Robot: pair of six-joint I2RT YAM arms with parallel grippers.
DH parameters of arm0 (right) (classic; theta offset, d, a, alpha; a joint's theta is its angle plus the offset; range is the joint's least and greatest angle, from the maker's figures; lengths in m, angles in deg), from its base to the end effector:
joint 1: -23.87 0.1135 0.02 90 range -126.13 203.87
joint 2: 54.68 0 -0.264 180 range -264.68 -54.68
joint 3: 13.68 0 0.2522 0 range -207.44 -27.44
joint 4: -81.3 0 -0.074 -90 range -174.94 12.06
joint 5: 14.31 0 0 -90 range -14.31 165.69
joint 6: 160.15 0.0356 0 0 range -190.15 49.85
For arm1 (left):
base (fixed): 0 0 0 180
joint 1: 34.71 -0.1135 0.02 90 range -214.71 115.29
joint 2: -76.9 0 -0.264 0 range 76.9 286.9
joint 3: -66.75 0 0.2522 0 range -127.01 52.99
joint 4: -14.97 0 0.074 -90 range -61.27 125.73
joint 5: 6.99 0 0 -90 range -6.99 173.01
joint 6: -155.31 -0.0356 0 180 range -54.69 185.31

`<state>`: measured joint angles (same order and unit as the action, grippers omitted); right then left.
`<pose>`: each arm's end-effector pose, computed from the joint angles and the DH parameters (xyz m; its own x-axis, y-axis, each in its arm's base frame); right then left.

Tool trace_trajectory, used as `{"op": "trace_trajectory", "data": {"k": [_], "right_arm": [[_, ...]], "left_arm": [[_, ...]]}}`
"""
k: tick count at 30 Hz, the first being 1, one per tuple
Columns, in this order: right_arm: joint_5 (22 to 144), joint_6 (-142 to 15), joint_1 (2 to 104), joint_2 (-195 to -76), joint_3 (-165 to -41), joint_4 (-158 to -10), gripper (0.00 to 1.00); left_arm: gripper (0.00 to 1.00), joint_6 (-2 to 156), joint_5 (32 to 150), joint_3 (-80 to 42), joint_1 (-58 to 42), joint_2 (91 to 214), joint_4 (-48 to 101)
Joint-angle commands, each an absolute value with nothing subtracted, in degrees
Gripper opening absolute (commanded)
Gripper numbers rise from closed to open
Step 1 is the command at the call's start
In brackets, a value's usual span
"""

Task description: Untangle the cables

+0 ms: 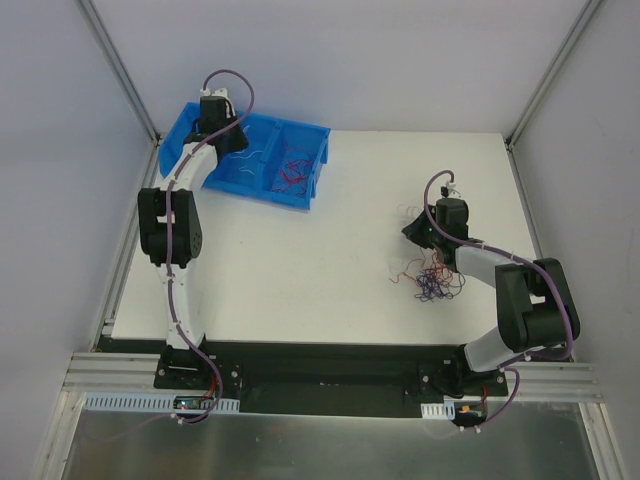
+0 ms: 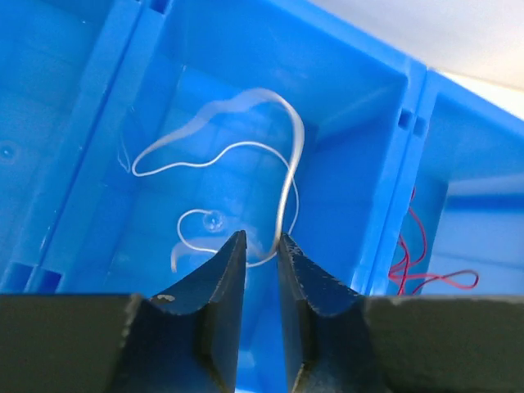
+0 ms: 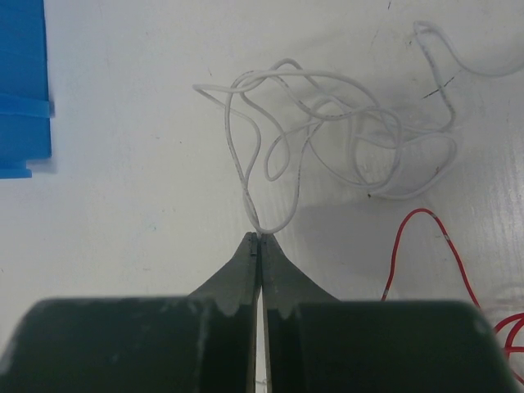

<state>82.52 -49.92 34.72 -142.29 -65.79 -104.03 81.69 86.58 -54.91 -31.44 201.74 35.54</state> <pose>0.3025 0.0623 0.1759 -0.5627 0.2417 -0.7905 -0.0994 0.9296 0.3550 0.5219 -0.0320 0.2721 -0.4179 -0.2580 -0.8711 -0.0042 0.9594 -0.2822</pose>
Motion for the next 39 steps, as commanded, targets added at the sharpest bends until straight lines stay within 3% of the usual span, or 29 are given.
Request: {"op": "trace_trajectory", "data": {"k": [1, 3, 5, 9, 15, 20, 22, 29, 39], "right_arm": [[83.86, -49.41, 34.33, -142.92, -68.13, -106.12, 0.01], [83.78, -49.5, 34.33, -142.75, -68.04, -106.12, 0.01], [83.6, -49.41, 34.24, -142.49, -67.87, -106.21, 0.01], [82.81, -49.32, 34.24, -141.34, -66.55, -106.91, 0.01], [81.41, -49.67, 35.2, -138.18, -64.27, -107.44, 0.01], [79.57, -48.8, 37.4, -132.3, -60.76, -104.63, 0.07], [79.3, -48.09, 38.28, -130.1, -58.56, -104.54, 0.13], [84.2, -48.35, 38.37, -132.19, -60.03, -102.53, 0.51], [82.91, -48.88, 39.43, -140.02, -68.39, -92.78, 0.54]], "left_arm": [[0.35, 82.97, 91.71, -57.14, -32.07, 198.55, 37.78], [0.53, 83.94, 91.8, -56.53, -32.07, 196.45, 38.4], [0.64, 85.34, 92.24, -55.04, -32.07, 193.64, 38.57], [0.74, 89.64, 94.34, -49.42, -32.07, 185.82, 38.66], [0.76, 100.63, 102.67, -36.16, -30.24, 173.86, 35.77], [0.79, 95.12, 107.09, -23.68, -20.76, 164.28, 35.41], [0.8, 91.87, 108.32, -19.37, -17.67, 161.47, 35.24], [0.8, 85.79, 111.91, -14.6, -11.86, 155.31, 35.41], [0.8, 86.22, 113.33, -14.25, -9.48, 152.14, 35.23]]}}
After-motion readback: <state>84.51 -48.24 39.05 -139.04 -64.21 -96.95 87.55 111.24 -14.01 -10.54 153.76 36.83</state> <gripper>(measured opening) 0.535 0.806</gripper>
